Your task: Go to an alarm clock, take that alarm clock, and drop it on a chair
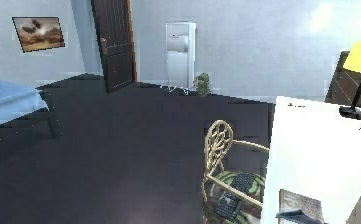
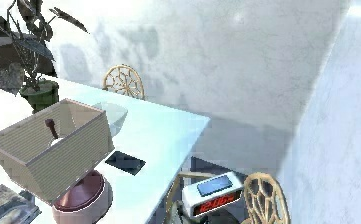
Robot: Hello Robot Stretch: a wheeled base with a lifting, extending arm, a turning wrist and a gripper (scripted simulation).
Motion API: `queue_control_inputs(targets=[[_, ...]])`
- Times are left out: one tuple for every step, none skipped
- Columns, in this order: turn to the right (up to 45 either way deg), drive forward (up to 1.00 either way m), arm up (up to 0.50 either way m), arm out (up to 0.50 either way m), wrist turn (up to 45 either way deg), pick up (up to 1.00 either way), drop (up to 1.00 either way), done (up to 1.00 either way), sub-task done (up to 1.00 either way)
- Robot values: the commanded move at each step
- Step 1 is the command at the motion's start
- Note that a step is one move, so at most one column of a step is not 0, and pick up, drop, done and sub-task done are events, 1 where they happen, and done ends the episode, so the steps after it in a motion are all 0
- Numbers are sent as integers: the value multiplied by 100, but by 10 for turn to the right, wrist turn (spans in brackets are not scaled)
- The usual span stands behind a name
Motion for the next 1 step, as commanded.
queue_control_inputs(targets=[[0, 0, 0, 0, 0, 0, 100, 0, 0]])
